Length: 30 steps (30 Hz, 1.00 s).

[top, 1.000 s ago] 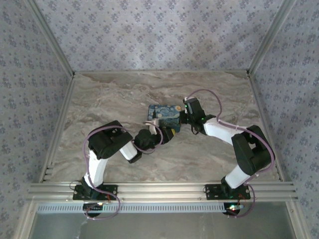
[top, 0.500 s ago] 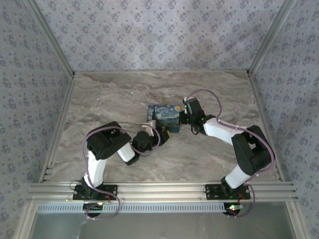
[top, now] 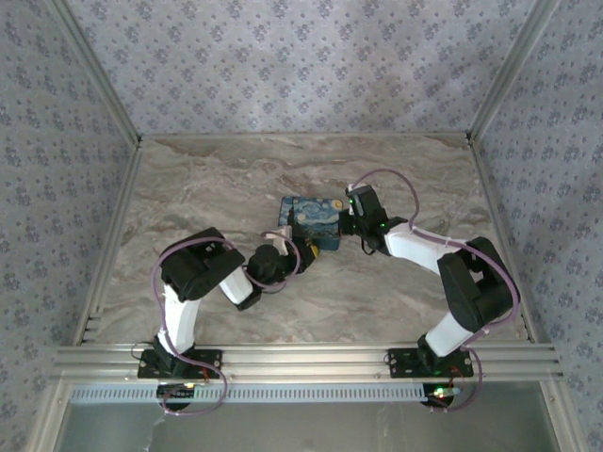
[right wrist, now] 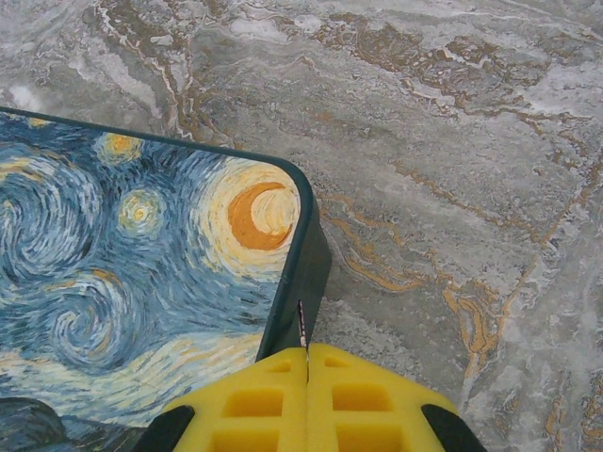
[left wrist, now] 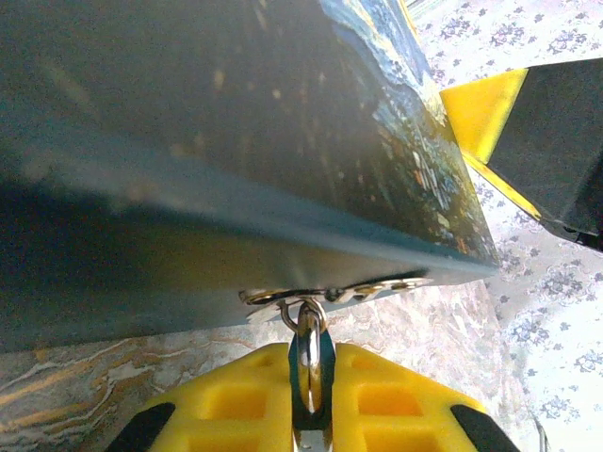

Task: Unlock the padlock with the key

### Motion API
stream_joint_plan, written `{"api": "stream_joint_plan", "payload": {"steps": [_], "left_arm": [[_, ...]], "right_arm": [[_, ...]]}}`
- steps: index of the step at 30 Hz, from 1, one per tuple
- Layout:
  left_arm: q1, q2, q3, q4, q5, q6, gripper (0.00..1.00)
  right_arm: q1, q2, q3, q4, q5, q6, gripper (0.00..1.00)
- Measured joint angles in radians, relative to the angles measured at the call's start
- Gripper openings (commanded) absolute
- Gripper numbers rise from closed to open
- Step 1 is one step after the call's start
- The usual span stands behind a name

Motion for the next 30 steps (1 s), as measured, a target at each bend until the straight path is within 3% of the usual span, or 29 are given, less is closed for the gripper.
{"api": "stream_joint_plan", "payload": {"steps": [6,17,23,30], "left_arm": [[0.025,-0.032,0.016,-0.098,0.064,0.001,0.03],[0.105,-0.173,0.112,-0.526,0.285,0.052,0.03],[0.119,-0.235,0.151,-0.725,0.339,0.057,0.03],[0.117,-0.239,0.167,-0.722,0.364,-0.037,0.03]], "right_arm": [[-0.012,-0.010,0.000,-0.019,-0.016,-0.004,0.00],[-0.090,-0.080,0.000,-0.102,-0.108,-0.022,0.00],[-0.120,-0.225,-0.020,-0.147,-0.198,-0.017,0.00],[-0.170,-0.456,-0.159,-0.138,-0.416,0.052,0.00]]}}
